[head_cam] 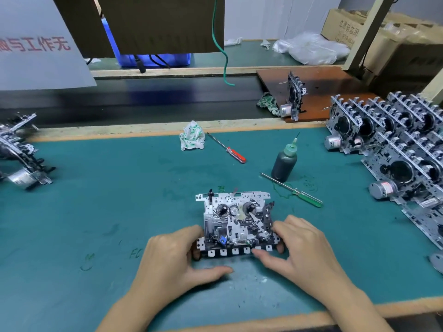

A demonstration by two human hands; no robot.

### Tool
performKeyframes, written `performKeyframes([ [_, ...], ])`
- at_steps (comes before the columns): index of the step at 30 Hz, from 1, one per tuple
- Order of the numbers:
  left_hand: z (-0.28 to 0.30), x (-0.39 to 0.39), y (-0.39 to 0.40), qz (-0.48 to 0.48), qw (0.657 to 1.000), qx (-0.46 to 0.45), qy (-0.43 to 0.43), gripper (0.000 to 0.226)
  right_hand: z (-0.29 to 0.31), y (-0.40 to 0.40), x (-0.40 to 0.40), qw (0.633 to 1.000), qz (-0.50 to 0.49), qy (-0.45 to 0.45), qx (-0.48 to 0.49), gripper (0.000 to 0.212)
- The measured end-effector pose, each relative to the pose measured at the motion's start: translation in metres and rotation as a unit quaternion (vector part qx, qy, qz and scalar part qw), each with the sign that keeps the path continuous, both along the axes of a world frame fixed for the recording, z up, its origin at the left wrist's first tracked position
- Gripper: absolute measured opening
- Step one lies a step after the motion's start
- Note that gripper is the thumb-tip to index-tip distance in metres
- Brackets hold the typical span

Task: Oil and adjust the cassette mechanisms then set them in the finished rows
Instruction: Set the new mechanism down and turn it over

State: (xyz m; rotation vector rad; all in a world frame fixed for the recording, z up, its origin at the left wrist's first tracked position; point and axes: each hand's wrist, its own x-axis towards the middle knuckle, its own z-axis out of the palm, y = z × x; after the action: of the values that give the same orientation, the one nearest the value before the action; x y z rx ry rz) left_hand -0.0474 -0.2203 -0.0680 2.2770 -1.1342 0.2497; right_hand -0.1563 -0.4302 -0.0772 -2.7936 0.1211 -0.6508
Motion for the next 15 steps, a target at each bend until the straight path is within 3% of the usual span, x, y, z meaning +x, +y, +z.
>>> performKeyframes([
  [7,-0.0048,0.0018,0.0015,0.045,0.999,0.02,-0.012,0.05,0.0042,-0.002,-0.0015,0.999,0.05,0.021,0.0,0.05],
  [12,-0.0019,0.0038,0.0031,0.007,1.0,0.026,-0.004,0.063,0.0027,-0.0011,-0.0011,0.999,0.035,-0.001,0.0,0.049],
  [15,-0.0017,-0.0037,-0.004,0.077,0.997,0.024,0.006,0.068,0.0026,0.0019,-0.0009,0.999,0.03,-0.011,-0.003,0.048],
])
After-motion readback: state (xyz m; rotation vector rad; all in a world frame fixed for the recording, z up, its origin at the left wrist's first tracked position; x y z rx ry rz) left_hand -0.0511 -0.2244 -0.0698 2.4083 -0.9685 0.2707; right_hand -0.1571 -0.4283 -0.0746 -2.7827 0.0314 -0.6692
